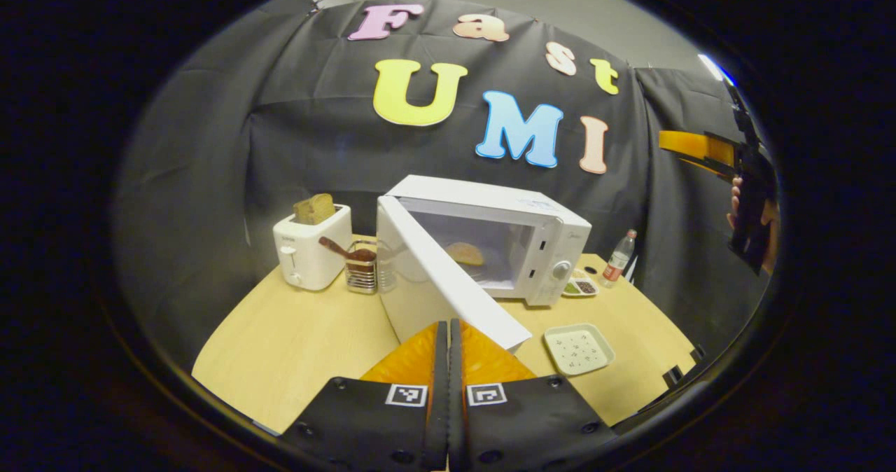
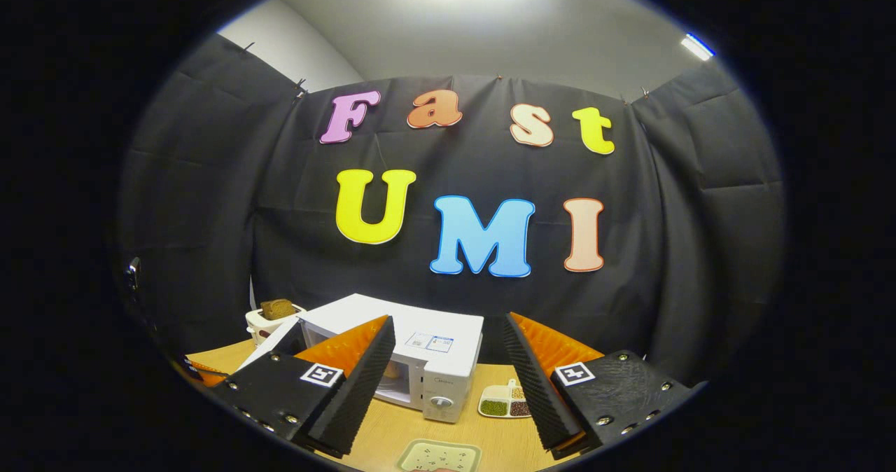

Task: Open the microwave oven with the left hand, put the food in, and close the microwave oven.

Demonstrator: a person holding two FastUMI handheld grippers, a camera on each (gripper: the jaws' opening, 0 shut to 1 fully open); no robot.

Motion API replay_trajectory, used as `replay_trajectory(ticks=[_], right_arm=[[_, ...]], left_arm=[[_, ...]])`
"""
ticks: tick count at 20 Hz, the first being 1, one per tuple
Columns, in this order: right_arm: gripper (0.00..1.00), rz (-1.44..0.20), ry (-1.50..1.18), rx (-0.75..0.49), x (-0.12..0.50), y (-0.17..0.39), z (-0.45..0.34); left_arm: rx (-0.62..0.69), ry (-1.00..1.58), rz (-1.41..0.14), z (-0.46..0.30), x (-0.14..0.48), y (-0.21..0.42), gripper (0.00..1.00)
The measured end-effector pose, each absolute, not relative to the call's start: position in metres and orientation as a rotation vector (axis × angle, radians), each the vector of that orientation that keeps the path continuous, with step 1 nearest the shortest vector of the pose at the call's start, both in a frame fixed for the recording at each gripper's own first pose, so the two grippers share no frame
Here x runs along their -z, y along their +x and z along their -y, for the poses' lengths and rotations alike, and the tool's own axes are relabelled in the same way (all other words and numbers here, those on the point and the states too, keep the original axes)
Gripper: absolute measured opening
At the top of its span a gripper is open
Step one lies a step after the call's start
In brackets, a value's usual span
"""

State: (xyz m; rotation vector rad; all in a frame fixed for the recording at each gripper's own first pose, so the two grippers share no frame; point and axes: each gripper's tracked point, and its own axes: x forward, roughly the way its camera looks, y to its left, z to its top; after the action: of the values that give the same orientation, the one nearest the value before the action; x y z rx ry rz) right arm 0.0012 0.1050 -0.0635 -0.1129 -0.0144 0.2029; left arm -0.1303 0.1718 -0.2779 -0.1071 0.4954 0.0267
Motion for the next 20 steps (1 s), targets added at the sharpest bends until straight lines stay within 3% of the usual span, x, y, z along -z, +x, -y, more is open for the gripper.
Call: replay_trajectory(ticks=[20], right_arm=[[0.94, -0.009, -0.086, -0.016, 0.065, -0.009, -0.009]], left_arm=[[0.205, -0.078, -0.482, -0.073, 0.277, -0.041, 0.07]])
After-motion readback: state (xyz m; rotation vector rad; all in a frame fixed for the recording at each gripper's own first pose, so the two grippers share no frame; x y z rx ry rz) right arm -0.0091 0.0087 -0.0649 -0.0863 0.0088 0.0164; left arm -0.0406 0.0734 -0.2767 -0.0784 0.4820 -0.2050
